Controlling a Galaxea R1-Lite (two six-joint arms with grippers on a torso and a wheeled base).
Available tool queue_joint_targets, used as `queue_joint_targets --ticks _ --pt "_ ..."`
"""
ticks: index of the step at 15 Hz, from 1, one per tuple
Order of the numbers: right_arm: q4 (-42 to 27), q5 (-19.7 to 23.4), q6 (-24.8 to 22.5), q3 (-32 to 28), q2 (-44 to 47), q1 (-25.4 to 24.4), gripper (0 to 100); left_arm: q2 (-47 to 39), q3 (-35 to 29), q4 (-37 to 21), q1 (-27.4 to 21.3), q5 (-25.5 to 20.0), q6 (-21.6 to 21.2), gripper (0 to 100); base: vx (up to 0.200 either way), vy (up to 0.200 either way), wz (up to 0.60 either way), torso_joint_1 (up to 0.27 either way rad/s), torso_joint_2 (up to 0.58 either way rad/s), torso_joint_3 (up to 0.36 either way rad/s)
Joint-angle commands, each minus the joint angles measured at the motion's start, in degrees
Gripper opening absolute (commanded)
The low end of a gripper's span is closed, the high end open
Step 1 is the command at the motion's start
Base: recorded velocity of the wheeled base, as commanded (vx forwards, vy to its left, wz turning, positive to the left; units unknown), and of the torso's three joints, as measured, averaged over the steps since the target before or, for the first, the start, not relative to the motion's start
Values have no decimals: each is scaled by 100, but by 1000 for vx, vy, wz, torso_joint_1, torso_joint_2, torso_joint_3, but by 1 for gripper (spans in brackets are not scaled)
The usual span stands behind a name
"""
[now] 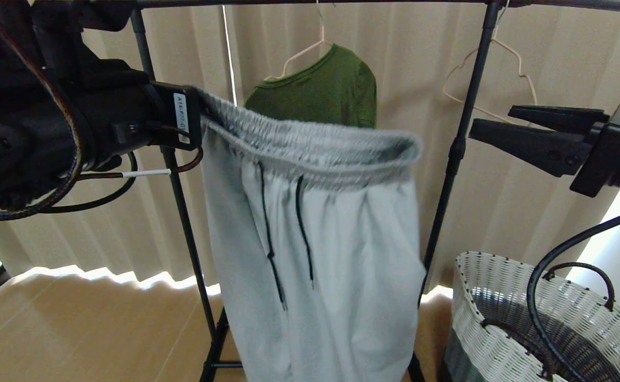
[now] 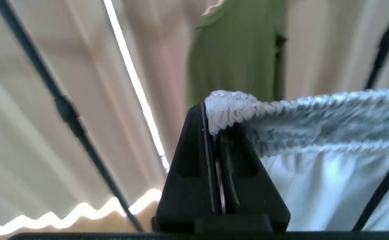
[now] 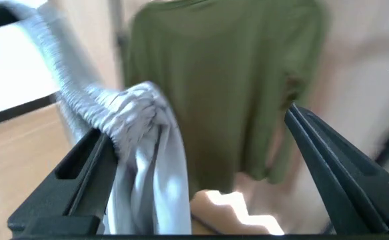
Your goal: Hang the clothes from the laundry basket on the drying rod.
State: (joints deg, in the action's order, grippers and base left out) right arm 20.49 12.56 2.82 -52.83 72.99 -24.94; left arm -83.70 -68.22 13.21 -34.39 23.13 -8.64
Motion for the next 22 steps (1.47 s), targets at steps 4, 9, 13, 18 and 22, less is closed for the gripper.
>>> queue_joint_targets --ticks 4,9,13,18,22 --pt "-10 221 -36 326 -364 -2 100 -23 2 6 2 -1 -15 0 0 0 0 0 0 0" --pt "429 203 -1081 977 -355 789 100 231 177 -3 152 -19 3 0 0 0 0 0 0 0" --pt "1827 -69 -1143 1636 -206 1167 100 477 485 6 495 -54 29 0 0 0 0 0 0 0" --pt "1844 -227 -1020 1592 -294 1809 100 724 573 6 512 -63 -6 0 0 0 0 0 0 0" --pt "1844 -227 -1029 1583 -302 2125 100 803 696 6 512 -63 -15 0 0 0 0 0 0 0"
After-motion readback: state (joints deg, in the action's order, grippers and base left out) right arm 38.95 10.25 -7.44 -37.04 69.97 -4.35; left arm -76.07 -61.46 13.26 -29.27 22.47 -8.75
